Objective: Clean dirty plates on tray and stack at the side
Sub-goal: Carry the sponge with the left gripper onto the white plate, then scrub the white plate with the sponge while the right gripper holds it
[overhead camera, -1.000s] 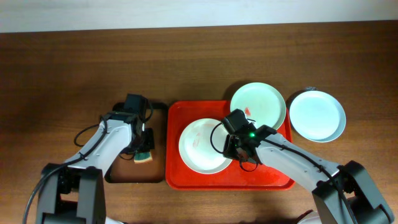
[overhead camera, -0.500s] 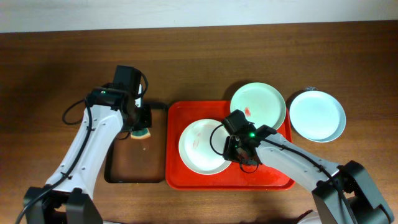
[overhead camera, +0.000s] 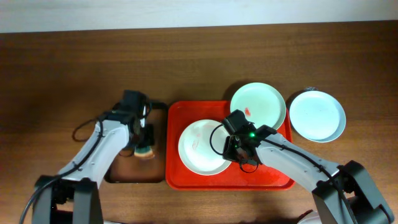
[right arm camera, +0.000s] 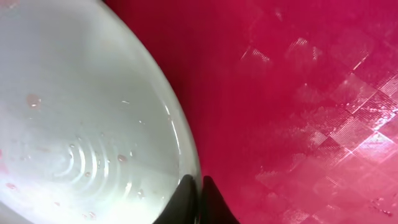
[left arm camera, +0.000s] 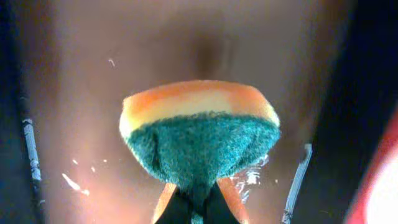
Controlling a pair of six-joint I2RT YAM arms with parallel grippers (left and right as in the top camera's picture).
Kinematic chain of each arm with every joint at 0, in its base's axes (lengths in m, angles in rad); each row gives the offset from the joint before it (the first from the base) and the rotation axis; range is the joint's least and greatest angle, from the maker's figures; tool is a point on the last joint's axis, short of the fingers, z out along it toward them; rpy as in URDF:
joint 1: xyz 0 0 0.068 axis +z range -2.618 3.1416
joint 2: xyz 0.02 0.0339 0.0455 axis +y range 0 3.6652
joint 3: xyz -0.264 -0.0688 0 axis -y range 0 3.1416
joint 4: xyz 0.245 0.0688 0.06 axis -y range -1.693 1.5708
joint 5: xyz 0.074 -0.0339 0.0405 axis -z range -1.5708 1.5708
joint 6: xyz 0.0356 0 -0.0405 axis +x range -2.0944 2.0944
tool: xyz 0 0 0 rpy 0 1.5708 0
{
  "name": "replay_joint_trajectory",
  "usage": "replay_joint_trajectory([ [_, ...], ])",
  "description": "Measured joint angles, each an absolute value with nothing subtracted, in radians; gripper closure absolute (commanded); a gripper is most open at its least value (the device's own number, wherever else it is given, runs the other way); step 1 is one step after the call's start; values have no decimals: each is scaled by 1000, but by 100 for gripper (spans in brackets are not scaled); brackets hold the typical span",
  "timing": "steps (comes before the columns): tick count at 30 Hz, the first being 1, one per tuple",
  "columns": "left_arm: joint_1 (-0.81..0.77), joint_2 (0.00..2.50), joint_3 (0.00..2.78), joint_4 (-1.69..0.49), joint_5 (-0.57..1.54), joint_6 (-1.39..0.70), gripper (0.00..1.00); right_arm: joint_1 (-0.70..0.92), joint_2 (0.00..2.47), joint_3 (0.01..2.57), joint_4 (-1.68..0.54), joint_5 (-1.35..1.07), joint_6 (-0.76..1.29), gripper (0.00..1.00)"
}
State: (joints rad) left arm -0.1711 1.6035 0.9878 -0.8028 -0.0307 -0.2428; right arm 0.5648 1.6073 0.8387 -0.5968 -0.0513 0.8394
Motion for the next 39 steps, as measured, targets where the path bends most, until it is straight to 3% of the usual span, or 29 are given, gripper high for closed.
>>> replay_joint_trajectory([
  [4, -171, 1601, 1274, -1005, 38, -169, 100, 565, 1607, 837, -570, -50, 811, 96],
  [6, -171, 1601, 1287, -1018, 65, -137, 100, 565, 1607, 837, -561, -50, 781, 64],
  [7, -171, 1605, 1287, -1027, 70, -128, 100, 565, 1607, 837, -559, -51, 778, 71],
  [8, -171, 1615, 1287, -1028, 73, -123, 100, 565, 1607, 836, -544, -50, 770, 96],
  [15, -186, 1676, 1302, -1009, 75, -86, 100, 565, 1607, 836, -513, -51, 763, 96],
  [21, -362, 1681, 1303, -950, 157, -97, 100, 565, 1607, 836, -511, -50, 763, 96],
  [27, -491, 1892, 1306, -908, 181, -133, 100, 565, 1607, 835, -514, -51, 763, 96],
  [39, -517, 2001, 1333, -876, 184, -154, 100, 565, 1607, 834, -521, -49, 763, 95],
])
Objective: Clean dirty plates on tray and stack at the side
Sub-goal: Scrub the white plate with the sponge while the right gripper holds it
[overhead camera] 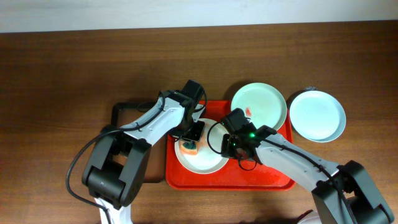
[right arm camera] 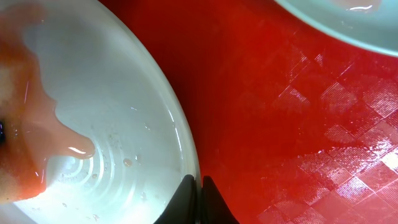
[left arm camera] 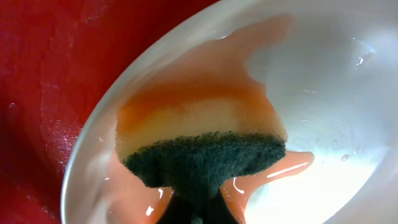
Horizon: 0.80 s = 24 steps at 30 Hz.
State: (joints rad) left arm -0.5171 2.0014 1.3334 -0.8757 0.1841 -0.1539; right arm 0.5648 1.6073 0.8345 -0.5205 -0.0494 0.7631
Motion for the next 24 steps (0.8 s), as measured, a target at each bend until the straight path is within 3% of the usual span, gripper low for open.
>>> replay_joint_trajectory([
  [24, -522, 2003, 1333, -870, 184, -154, 100, 565, 1607, 834, -534, -49, 763, 96],
])
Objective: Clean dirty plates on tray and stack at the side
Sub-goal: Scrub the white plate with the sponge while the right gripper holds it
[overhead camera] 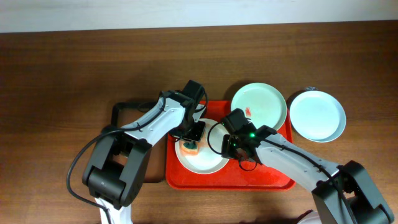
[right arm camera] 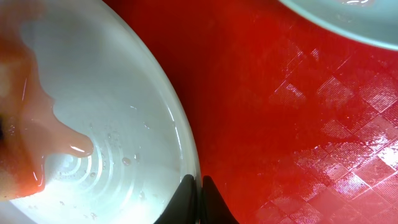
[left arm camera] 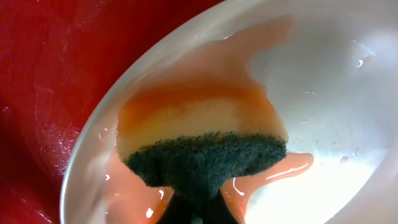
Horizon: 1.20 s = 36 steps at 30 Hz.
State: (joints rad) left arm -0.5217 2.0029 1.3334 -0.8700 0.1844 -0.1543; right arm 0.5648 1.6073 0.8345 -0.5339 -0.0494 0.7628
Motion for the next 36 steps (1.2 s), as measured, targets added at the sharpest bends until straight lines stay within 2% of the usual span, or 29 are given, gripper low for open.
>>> replay_joint_trajectory([
  [8, -522, 2003, 1333, -870, 189, -154, 100, 565, 1607, 834, -535, -49, 763, 96],
  [12, -504, 2004, 1357, -885, 282, -154, 100, 565, 1607, 834, -539, -49, 764, 96],
  [14, -457, 1901, 1383, -883, 348, -155, 100, 565, 1607, 834, -538, -50, 763, 96],
  [17, -436, 1721, 1418, -913, 339, -155, 100, 565, 1607, 834, -538, -50, 764, 96],
  [27, -447, 2000, 1306, -835, 317, -162, 100, 565, 1607, 834, -538, -50, 764, 96],
  [31, -464, 2000, 1309, -837, 467, -162, 100, 565, 1607, 834, -538, -50, 764, 96],
  [34, -456, 1780, 1308, -841, 452, -162, 100, 565, 1607, 834, -538, -50, 764, 96],
  [36, -456, 1718, 1314, -852, 402, -162, 100, 565, 1607, 834, -538, -52, 763, 96],
])
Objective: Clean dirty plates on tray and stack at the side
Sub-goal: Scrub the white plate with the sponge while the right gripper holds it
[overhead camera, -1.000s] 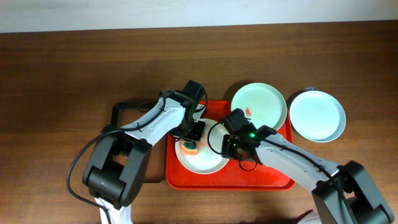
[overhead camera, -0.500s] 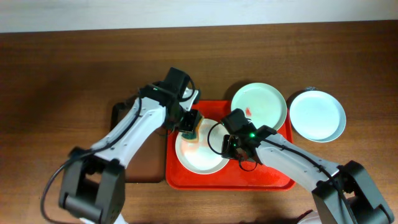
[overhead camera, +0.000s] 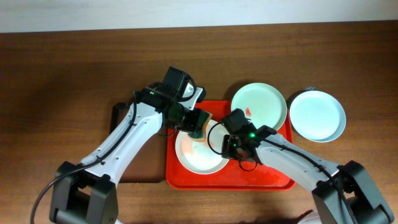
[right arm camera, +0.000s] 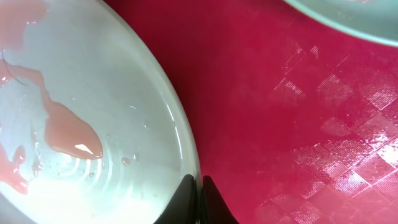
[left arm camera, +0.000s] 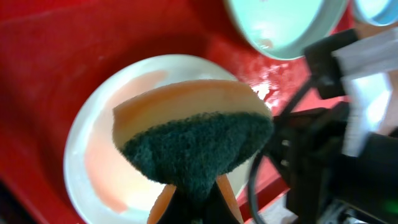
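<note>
A white plate [overhead camera: 202, 155] lies on the red tray [overhead camera: 273, 177], smeared with pink liquid [right arm camera: 68, 134]. My right gripper [overhead camera: 231, 147] is shut on its right rim, the plate [right arm camera: 93, 74] filling the left of the right wrist view. My left gripper [overhead camera: 186, 118] is shut on a sponge [overhead camera: 196, 122], orange with a green scouring face [left arm camera: 193, 134], held above the plate's [left arm camera: 106, 174] far edge. A second, pale green plate [overhead camera: 259, 104] with a red spot sits at the tray's back right.
A pale blue plate [overhead camera: 317, 116] rests on the table right of the tray. A dark brown tray [overhead camera: 134, 168] lies left of the red one, partly under my left arm. Wooden tabletop [overhead camera: 62, 74] surrounds both.
My left gripper has lifted the sponge off the white plate and now holds it above the plate's far edge. Pink smears remain on the plate. The right gripper still pinches the rim.
At first the sponge was held over the brown tray at the left while my right gripper pinched the white plate's rim. Then the sponge lay pressed on the plate in pink liquid, at two moments. Now it is raised off the plate.
</note>
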Controlling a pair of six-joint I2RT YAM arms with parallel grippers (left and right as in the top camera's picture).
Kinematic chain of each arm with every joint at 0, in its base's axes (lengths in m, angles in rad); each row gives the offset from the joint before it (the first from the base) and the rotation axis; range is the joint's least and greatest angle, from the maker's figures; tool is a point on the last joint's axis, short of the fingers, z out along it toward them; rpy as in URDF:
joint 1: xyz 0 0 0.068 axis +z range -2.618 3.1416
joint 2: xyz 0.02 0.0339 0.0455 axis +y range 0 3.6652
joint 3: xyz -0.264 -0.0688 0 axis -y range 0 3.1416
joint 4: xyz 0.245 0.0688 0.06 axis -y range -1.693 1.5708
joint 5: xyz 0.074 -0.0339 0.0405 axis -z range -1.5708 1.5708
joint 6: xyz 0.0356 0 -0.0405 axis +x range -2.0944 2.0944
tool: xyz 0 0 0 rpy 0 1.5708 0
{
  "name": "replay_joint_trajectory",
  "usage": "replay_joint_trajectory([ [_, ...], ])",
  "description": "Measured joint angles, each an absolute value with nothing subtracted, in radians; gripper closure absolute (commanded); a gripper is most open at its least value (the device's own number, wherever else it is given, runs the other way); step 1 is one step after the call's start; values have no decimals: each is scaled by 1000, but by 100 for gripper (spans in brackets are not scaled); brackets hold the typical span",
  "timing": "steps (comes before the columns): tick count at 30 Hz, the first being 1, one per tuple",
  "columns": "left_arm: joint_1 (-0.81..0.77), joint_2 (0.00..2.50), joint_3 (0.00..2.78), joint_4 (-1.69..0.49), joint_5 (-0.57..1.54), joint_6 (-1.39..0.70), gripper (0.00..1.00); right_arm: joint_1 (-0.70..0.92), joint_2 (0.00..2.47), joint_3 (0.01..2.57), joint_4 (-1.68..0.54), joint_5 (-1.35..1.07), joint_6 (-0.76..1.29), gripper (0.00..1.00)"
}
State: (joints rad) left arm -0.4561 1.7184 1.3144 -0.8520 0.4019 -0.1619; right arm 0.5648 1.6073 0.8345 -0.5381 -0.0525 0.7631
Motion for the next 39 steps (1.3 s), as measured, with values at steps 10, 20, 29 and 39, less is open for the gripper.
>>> replay_joint_trajectory([
  [10, -456, 1749, 1279, -842, 226, -181, 100, 565, 1607, 834, -525, -68, 763, 96],
  [20, -492, 1921, 1244, -749, 416, -210, 100, 565, 1607, 834, -529, -57, 763, 96],
  [29, -507, 1931, 1219, -793, 238, -262, 100, 565, 1607, 834, -527, -57, 763, 96],
  [39, -508, 1732, 1241, -817, 303, -237, 100, 565, 1607, 834, -529, -57, 763, 96],
])
